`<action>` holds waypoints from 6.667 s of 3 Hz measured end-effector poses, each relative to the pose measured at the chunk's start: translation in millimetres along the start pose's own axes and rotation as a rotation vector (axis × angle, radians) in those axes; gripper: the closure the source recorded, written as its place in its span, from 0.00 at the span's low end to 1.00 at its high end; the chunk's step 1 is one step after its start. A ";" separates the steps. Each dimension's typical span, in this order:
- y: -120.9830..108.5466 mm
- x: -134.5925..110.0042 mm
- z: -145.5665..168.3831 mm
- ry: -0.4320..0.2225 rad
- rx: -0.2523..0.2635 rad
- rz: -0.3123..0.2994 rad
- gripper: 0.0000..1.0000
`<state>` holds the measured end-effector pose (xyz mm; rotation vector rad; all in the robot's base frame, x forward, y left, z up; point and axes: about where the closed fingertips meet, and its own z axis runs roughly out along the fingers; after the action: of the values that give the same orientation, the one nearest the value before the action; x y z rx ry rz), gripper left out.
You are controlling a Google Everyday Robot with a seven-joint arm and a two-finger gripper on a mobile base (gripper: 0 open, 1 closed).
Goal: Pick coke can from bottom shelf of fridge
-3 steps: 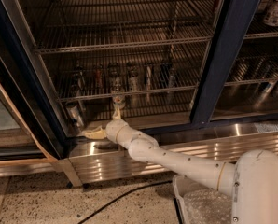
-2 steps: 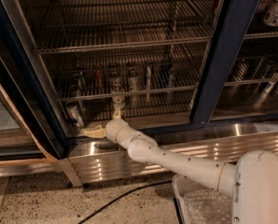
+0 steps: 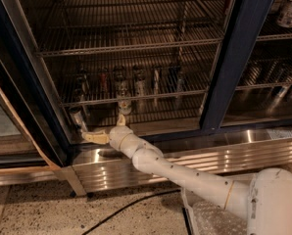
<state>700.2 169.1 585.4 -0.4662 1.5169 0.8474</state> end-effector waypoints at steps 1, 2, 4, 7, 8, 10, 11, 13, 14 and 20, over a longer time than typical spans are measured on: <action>0.0 0.1 0.0 0.000 0.000 0.000 0.00; -2.3 8.1 7.9 -0.015 0.033 0.016 0.00; 2.7 15.8 25.7 -0.021 0.142 0.010 0.00; -6.9 7.2 21.8 -0.043 0.280 0.066 0.00; -7.8 7.9 21.6 -0.027 0.315 0.016 0.00; -5.5 11.3 22.8 0.015 0.362 -0.094 0.00; -8.5 14.0 24.6 0.032 0.383 -0.123 0.00; -12.7 14.7 25.8 0.044 0.421 -0.172 0.00; -12.7 14.7 25.8 0.044 0.421 -0.172 0.11; -43.1 3.6 57.8 -0.002 0.482 -0.249 0.34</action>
Offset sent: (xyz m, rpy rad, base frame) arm 0.0079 0.0233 -0.0190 0.0423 0.0291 -0.1088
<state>769.9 184.7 574.5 -0.2863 1.5599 0.2717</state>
